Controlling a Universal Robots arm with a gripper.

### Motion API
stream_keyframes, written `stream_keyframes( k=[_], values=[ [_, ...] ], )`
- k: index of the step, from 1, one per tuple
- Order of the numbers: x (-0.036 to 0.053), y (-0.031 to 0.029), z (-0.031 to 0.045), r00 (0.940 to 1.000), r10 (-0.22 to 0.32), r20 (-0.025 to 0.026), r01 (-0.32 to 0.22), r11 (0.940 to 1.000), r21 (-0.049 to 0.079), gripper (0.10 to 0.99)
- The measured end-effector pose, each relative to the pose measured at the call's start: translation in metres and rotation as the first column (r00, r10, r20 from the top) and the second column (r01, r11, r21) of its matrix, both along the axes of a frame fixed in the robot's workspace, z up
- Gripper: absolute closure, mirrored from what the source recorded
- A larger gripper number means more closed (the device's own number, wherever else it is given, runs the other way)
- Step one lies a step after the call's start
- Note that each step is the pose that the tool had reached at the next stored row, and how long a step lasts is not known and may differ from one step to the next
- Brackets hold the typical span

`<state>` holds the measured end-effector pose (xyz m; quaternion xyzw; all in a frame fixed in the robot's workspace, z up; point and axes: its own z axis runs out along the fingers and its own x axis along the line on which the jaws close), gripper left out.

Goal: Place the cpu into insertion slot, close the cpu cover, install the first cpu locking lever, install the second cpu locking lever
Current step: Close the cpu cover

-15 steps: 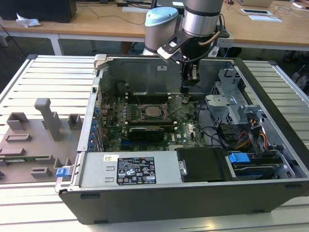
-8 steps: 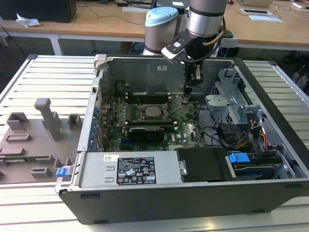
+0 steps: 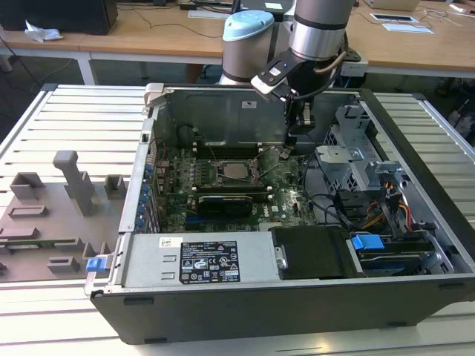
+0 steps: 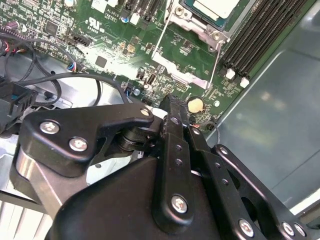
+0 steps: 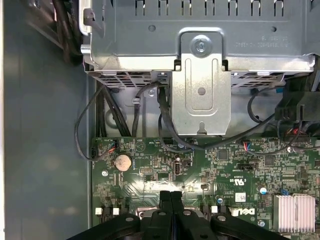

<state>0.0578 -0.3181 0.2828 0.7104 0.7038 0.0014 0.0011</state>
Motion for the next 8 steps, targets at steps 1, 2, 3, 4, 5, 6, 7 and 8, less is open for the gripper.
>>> stream_keyframes(
  k=[1, 2, 3, 4, 5, 6, 7, 8],
  values=[
    [0.0000, 0.0000, -0.0007, 1.0000, 0.000, 0.0000, 0.000, 1.0000, 0.000, 0.980],
    [0.0000, 0.0000, -0.0018, 1.0000, 0.000, 0.0000, 0.000, 1.0000, 0.000, 0.980],
    [0.0001, 0.0000, -0.0033, 1.0000, 0.000, 0.0000, 0.000, 1.0000, 0.000, 0.980],
    [0.0002, 0.0000, -0.0046, 1.0000, 0.000, 0.0000, 0.000, 1.0000, 0.000, 0.980],
    [0.0003, 0.0000, -0.0052, 1.0000, 0.000, 0.0000, 0.000, 1.0000, 0.000, 0.980],
    [0.0003, 0.0000, -0.0057, 1.0000, 0.000, 0.0000, 0.000, 1.0000, 0.000, 0.980],
    [0.0005, 0.0000, -0.0065, 1.0000, 0.000, 0.0000, 0.000, 1.0000, 0.000, 0.980],
    [0.0006, 0.0000, -0.0077, 1.0000, 0.000, -0.0001, 0.000, 1.0000, 0.000, 0.980]
  ],
)
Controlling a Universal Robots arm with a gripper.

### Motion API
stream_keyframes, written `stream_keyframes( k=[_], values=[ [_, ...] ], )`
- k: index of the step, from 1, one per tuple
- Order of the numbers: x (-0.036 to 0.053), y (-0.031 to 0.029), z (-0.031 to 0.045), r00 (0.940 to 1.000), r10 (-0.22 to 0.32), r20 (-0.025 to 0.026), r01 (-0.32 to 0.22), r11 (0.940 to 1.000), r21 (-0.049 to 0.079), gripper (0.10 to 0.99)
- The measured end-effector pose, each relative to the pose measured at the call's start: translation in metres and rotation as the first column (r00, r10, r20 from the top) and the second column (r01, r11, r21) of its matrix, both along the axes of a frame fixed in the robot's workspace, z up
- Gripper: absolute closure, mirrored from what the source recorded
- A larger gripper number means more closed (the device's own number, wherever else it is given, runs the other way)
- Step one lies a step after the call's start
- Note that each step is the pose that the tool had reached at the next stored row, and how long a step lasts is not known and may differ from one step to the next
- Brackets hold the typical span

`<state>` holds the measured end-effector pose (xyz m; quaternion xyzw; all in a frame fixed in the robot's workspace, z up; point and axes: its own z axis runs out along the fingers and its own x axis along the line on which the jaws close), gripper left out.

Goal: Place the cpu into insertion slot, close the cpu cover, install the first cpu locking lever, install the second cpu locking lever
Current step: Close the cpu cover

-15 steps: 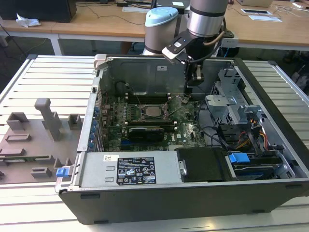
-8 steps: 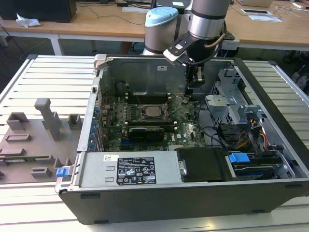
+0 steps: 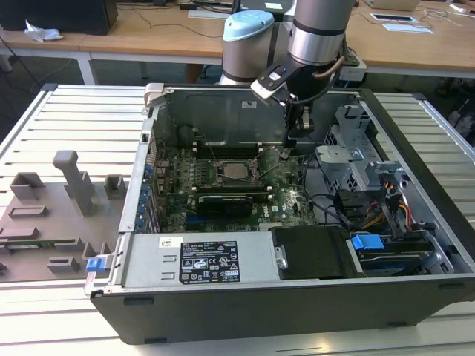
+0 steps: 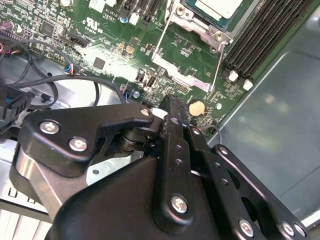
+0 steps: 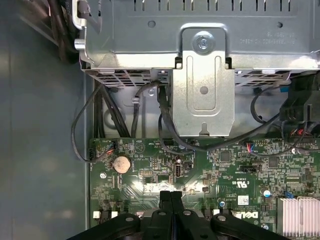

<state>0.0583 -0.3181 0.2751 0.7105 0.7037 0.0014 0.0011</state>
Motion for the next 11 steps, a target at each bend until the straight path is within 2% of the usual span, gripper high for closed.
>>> stream_keyframes(
  k=[11],
  values=[
    [0.0011, 0.0000, -0.0076, 1.0000, 0.000, 0.0000, 0.000, 1.0000, 0.000, 0.980]
  ],
)
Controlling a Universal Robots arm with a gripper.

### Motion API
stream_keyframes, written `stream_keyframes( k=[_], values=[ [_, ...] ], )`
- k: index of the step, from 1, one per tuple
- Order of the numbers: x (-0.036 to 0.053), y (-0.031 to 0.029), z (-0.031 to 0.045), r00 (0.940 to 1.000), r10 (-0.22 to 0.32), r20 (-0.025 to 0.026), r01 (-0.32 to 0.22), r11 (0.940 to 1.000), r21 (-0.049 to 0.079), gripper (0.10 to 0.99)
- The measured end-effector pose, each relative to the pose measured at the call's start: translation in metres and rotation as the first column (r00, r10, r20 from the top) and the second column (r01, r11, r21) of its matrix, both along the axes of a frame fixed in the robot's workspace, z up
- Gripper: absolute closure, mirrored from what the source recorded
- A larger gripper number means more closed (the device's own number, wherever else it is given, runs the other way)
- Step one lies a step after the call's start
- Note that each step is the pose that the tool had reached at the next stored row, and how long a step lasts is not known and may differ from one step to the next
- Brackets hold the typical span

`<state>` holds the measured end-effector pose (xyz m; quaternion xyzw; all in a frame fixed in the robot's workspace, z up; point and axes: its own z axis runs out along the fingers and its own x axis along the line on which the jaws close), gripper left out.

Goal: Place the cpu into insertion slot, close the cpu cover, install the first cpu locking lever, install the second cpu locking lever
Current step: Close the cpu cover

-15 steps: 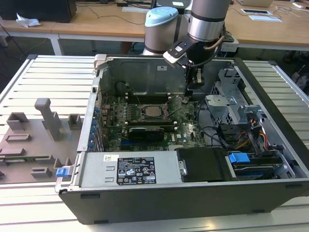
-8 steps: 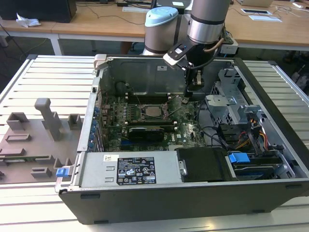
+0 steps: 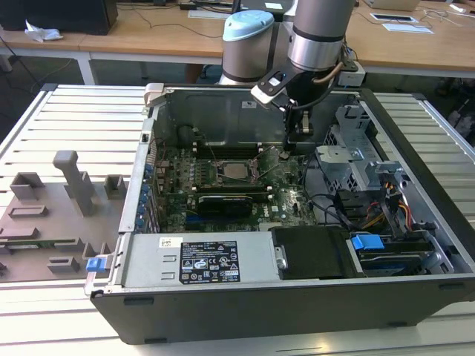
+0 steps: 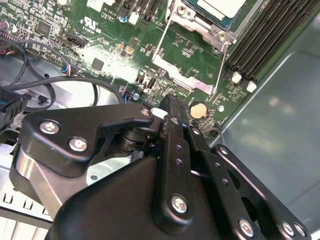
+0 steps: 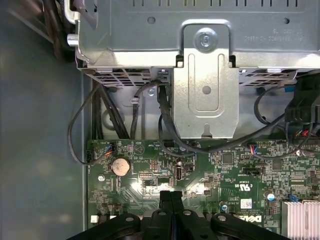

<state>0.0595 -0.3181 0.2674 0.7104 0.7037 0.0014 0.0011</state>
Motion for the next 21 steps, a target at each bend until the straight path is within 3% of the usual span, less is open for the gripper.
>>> stream_keyframes(
  k=[21],
  values=[
    [0.0014, 0.0000, -0.0174, 1.0000, 0.000, 0.0000, 0.000, 1.0000, 0.000, 0.980]
  ],
)
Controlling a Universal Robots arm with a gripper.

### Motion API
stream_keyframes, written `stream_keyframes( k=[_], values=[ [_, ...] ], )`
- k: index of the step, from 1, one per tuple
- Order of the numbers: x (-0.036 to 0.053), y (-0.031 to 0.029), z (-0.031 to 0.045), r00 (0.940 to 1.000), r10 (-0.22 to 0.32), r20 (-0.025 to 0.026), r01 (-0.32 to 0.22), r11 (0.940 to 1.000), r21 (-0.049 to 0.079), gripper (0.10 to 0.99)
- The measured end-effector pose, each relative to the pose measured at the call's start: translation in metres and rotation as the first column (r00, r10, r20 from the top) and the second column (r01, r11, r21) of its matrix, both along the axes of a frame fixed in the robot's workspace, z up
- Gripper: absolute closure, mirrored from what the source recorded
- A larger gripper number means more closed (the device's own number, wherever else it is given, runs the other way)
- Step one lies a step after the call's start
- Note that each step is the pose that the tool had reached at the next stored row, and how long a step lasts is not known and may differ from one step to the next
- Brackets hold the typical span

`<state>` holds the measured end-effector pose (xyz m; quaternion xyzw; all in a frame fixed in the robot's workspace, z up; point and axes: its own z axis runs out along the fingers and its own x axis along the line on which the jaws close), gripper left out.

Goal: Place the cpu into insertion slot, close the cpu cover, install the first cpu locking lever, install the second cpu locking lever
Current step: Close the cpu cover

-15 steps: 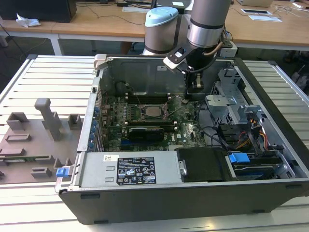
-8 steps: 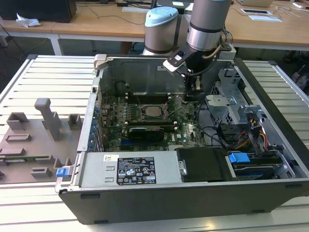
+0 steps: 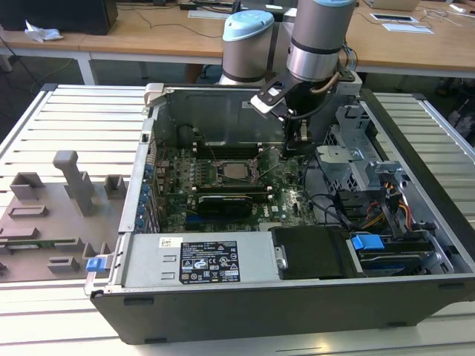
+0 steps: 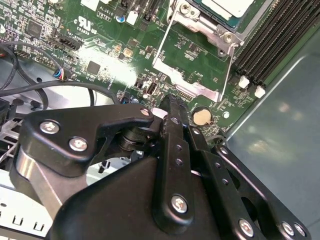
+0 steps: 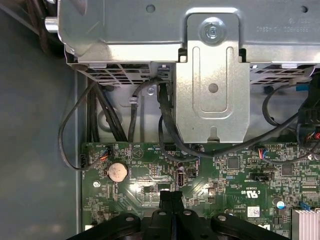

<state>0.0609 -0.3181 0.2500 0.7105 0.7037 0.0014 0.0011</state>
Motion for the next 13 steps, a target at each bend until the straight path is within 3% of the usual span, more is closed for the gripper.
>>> stream_keyframes(
  k=[13],
  values=[
    [0.0002, 0.0000, -0.0059, 1.0000, 0.000, 0.0000, 0.000, 1.0000, 0.000, 0.980]
  ],
)
